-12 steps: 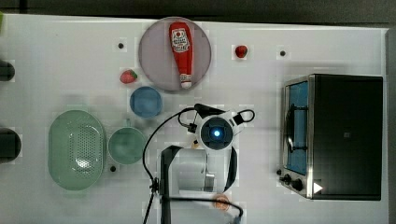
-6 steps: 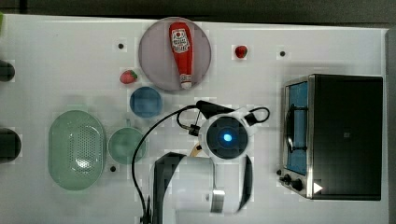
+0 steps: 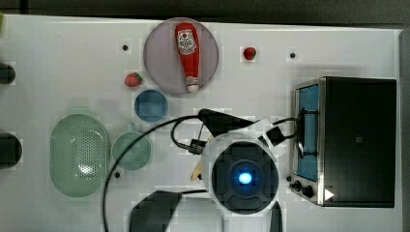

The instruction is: Pick Banana and place it in mug.

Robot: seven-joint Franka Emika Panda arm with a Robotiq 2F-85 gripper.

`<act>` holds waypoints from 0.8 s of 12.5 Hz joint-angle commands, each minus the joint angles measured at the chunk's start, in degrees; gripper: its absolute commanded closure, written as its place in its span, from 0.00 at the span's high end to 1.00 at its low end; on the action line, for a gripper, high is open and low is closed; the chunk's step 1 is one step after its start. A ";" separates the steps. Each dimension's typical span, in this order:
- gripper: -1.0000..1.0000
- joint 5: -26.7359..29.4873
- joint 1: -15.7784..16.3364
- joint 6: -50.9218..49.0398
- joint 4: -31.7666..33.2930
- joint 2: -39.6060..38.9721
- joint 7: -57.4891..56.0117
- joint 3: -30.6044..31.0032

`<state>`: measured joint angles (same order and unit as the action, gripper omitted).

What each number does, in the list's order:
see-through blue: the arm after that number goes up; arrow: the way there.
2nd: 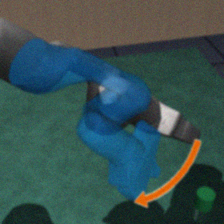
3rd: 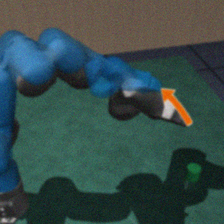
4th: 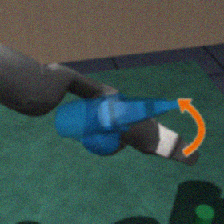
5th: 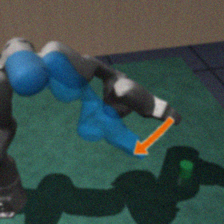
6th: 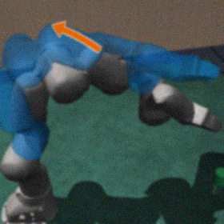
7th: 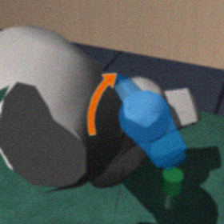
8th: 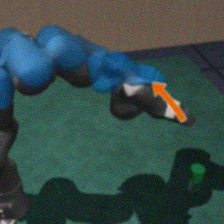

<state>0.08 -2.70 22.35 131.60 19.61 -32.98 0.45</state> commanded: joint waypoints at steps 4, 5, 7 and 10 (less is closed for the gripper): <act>0.27 1.44 3.80 -0.22 -0.98 -1.13 20.02 12.05; 0.27 3.19 4.04 -0.16 -0.98 -1.31 24.03 14.40; 0.27 6.51 4.25 -0.13 -0.91 -2.36 30.46 18.96; 0.27 7.43 4.30 1.82 -0.82 -6.02 40.62 24.66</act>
<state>6.85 0.93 24.68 130.82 14.72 -0.92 25.85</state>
